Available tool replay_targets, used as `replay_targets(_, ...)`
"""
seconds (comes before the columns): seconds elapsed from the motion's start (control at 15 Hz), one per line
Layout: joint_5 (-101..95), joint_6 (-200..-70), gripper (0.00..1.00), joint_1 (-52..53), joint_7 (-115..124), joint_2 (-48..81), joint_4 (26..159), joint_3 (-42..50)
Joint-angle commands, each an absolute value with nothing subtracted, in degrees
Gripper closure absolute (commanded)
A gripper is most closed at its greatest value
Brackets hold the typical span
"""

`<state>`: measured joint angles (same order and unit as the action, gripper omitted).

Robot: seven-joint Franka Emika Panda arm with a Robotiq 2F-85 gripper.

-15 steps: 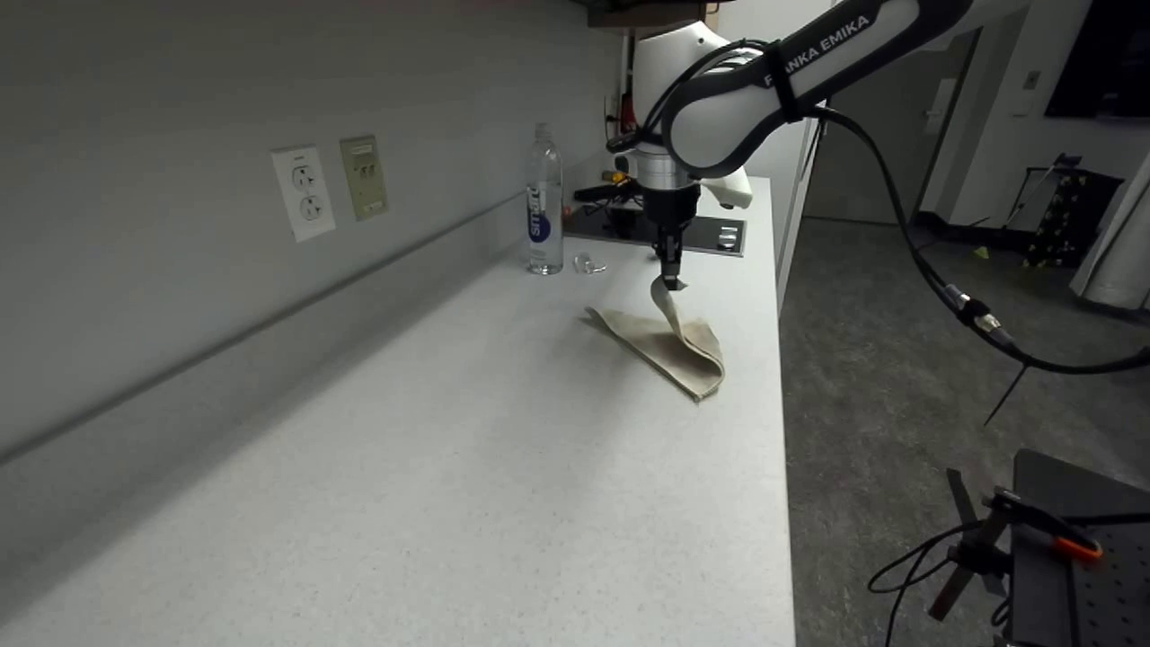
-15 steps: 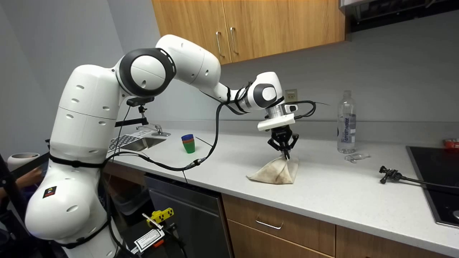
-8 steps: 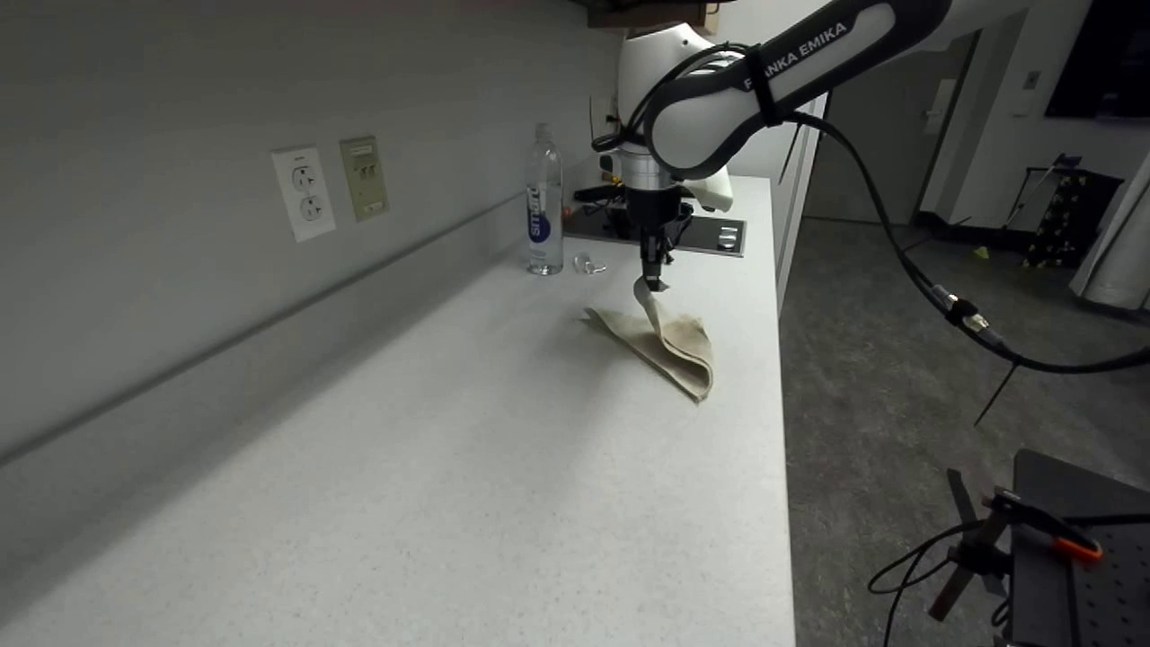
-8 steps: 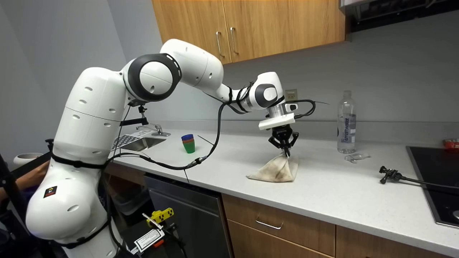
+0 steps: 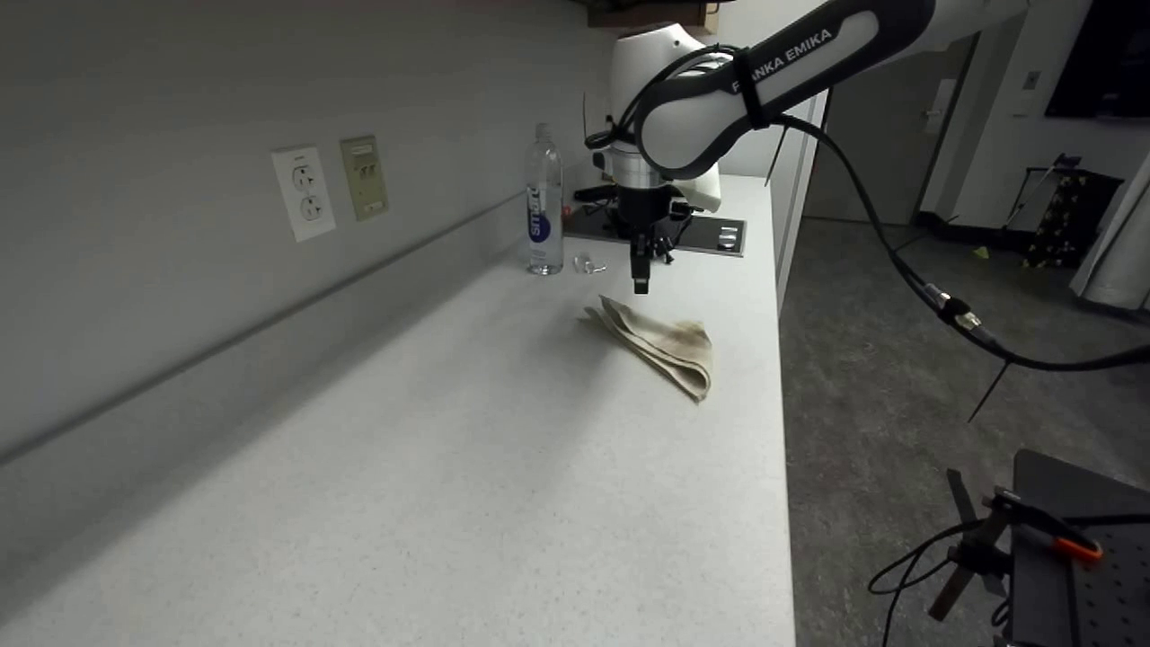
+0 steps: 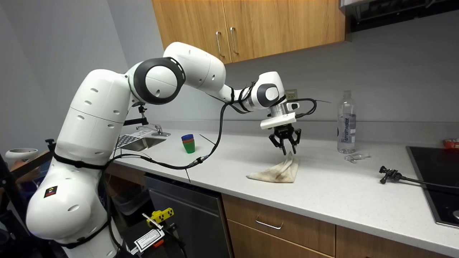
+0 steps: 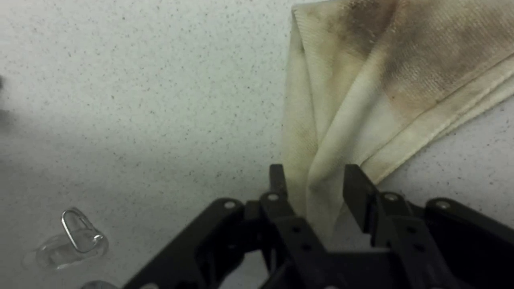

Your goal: Fold the cloth diagonally

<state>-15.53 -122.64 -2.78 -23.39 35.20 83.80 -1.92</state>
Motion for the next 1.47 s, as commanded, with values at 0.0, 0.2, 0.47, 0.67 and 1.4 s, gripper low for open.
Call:
replay_targets(0.0,-15.1,-121.9,0.26,-2.0,-22.8,34.7,83.0,-1.4)
replay_targets(0.2,-15.7,-119.0,0.04,-1.8,-22.0,32.4,85.3,-0.7)
replay_targets(0.47,-15.8,-116.2,0.0,-2.9,-23.0,26.5,91.7,-0.1)
replay_targets(0.67,-13.9,-116.1,0.0,-4.5,-24.4,20.5,97.9,-0.2)
replay_targets(1.4,3.3,-124.6,0.0,-5.5,-35.7,-1.0,119.6,-0.2)
